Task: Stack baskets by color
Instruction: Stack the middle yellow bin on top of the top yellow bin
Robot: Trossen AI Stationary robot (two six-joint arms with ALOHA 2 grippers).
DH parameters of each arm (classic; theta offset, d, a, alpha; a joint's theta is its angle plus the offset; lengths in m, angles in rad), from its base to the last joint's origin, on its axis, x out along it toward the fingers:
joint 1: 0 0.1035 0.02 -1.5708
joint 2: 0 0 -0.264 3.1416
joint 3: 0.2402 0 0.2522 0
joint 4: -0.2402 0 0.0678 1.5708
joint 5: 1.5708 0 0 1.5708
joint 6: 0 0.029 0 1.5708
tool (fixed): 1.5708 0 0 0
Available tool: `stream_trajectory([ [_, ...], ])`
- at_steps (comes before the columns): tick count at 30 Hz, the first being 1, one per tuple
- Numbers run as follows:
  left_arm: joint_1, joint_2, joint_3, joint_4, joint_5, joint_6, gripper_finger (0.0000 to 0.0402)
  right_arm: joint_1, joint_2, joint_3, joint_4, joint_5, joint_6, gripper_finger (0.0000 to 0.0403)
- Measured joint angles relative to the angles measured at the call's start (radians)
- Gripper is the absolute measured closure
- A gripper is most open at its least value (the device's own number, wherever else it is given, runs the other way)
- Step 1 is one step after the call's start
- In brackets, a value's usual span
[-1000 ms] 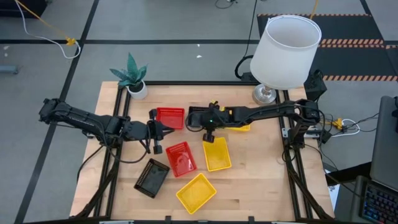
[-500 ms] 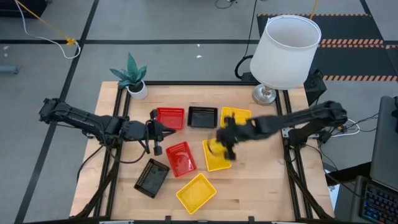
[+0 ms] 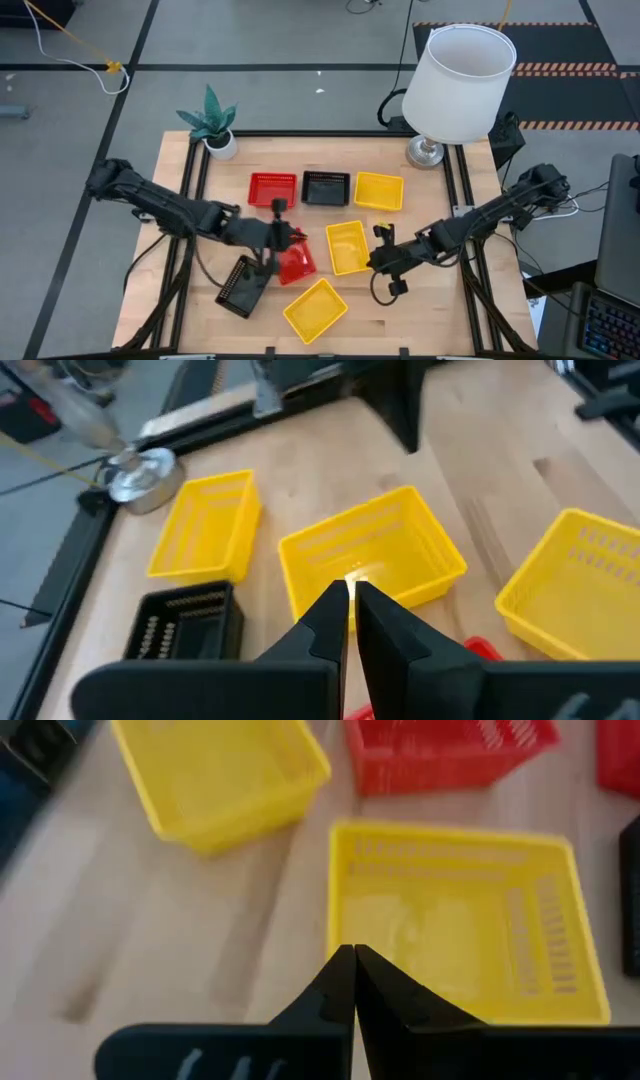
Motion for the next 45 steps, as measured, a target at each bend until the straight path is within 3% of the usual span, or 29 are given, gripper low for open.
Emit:
stream_trajectory([
  [5,0.018,0.184,0.150,-0.108,0.035,0.040,0.0365,0.000,0.001,-0.047,-0.005,0.001,-0.042,0.0401],
  [9,0.041,0.322,0.240,-0.134,0.058,0.092,0.0319,0.013,-0.010,-0.048,-0.050,0.000,-0.023,0.0401],
  [13,0.063,0.430,0.298,-0.165,0.111,0.198,0.0271,0.038,-0.039,-0.048,-0.090,0.000,0.012,0.0400],
  [18,0.086,0.520,0.325,-0.169,0.153,0.364,0.0263,0.068,-0.081,-0.048,-0.096,0.001,0.045,0.0400],
  [23,0.107,0.565,0.330,-0.162,0.155,0.480,0.0284,0.092,-0.092,-0.048,-0.091,0.006,0.055,0.0400],
  [31,0.138,0.587,0.331,-0.164,0.155,0.501,0.0307,0.099,-0.091,-0.048,-0.091,0.009,0.060,0.0401],
  [41,0.120,0.589,0.331,-0.093,0.096,0.552,0.0308,0.098,-0.091,-0.047,-0.091,0.009,0.060,0.0401],
  [45,0.121,0.589,0.331,-0.117,0.073,0.546,0.0291,0.098,-0.091,-0.047,-0.091,0.009,0.061,0.0401],
])
